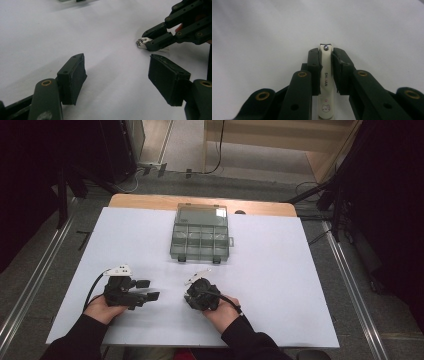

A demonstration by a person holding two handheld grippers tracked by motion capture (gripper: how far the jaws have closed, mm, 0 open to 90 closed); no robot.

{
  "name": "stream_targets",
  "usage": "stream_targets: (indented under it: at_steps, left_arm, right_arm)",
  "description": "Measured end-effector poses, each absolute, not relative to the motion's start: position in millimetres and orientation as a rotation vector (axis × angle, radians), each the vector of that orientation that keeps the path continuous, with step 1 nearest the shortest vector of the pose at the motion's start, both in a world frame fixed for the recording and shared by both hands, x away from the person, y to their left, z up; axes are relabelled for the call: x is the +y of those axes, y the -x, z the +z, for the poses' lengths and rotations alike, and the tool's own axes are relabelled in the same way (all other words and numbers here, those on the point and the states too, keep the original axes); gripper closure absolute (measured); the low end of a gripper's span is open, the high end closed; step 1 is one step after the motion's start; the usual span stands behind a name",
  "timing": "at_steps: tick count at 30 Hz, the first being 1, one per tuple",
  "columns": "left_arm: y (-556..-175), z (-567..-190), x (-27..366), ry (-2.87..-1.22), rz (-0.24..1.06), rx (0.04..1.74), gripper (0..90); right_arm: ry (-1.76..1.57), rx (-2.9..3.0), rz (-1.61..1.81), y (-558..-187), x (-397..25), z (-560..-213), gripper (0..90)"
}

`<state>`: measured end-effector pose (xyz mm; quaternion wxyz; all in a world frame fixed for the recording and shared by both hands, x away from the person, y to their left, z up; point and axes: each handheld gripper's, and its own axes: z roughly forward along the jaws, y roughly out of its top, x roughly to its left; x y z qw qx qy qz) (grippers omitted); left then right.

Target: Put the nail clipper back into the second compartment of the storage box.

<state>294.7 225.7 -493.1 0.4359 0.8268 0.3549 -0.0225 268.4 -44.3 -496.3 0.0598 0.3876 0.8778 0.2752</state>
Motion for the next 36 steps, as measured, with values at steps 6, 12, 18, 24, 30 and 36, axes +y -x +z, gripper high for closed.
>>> stream_targets:
  at_steps: [6, 12, 18, 24, 30, 36]
  left_arm:
    - [-294.6, -492.9, 225.7, -2.057, -0.056, 0.883, 29.4]
    - [-294.4, -492.8, 225.7, -2.054, -0.058, 0.881, 29.4]
    - [-294.3, -492.6, 225.1, -2.054, -0.058, 0.878, 29.4]
    - [-294.8, -492.7, 224.2, -2.061, -0.056, 0.870, 29.4]
    - [-294.4, -492.5, 223.3, -2.059, -0.059, 0.870, 29.4]
    - [-294.4, -491.9, 222.5, -2.056, -0.057, 0.861, 29.4]
  right_arm:
    - [-1.234, 2.720, 0.889, -275.8, -50.5, -495.1, 78.4]
    - [-1.238, 2.732, 0.913, -276.8, -53.3, -492.1, 78.4]
    - [-1.249, 2.715, 0.940, -278.2, -60.3, -485.6, 78.5]
    - [-1.277, 2.701, 0.959, -282.4, -70.0, -482.7, 78.4]
    - [-1.306, 2.680, 0.980, -287.2, -79.6, -480.0, 78.4]
    - [-1.311, 2.665, 1.000, -293.2, -85.2, -477.8, 78.4]
